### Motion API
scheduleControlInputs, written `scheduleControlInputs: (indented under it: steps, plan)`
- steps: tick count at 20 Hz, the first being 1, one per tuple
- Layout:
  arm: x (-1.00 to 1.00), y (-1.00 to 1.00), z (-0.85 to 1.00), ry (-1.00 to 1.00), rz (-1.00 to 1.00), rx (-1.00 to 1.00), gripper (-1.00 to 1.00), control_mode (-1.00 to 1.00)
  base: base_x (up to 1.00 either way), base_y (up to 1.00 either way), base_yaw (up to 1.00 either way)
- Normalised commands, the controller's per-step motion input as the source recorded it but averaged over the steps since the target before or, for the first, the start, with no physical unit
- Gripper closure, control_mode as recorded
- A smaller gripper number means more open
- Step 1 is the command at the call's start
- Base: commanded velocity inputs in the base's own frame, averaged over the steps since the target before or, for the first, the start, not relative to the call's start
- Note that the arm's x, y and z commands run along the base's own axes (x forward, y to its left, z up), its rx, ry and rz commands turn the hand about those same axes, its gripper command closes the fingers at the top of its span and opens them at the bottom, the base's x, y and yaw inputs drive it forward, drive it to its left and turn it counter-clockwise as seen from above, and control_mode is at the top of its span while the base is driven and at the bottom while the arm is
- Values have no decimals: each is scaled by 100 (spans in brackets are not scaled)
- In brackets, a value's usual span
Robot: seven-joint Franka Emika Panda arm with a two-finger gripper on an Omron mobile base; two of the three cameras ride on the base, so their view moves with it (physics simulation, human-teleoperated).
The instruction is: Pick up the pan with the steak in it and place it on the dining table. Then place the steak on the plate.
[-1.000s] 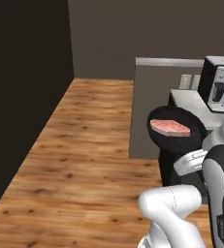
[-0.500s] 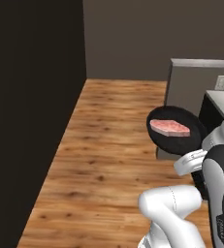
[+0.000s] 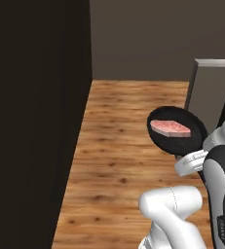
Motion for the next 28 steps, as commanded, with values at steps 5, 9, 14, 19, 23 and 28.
scheduleControlInputs:
  steps: [5,9,14,19,23,28]
  plan:
    - [0,0,0,0,0,0,100,100,11,80,-12]
    - [0,0,0,0,0,0,100,100,1,65,-8]
    - [0,0,0,0,0,0,100,100,5,0,0]
    - [0,0,0,0,0,0,100,100,62,6,-1]
    - [0,0,0,0,0,0,100,100,97,27,-5]
    - [0,0,0,0,0,0,100,100,93,27,-5]
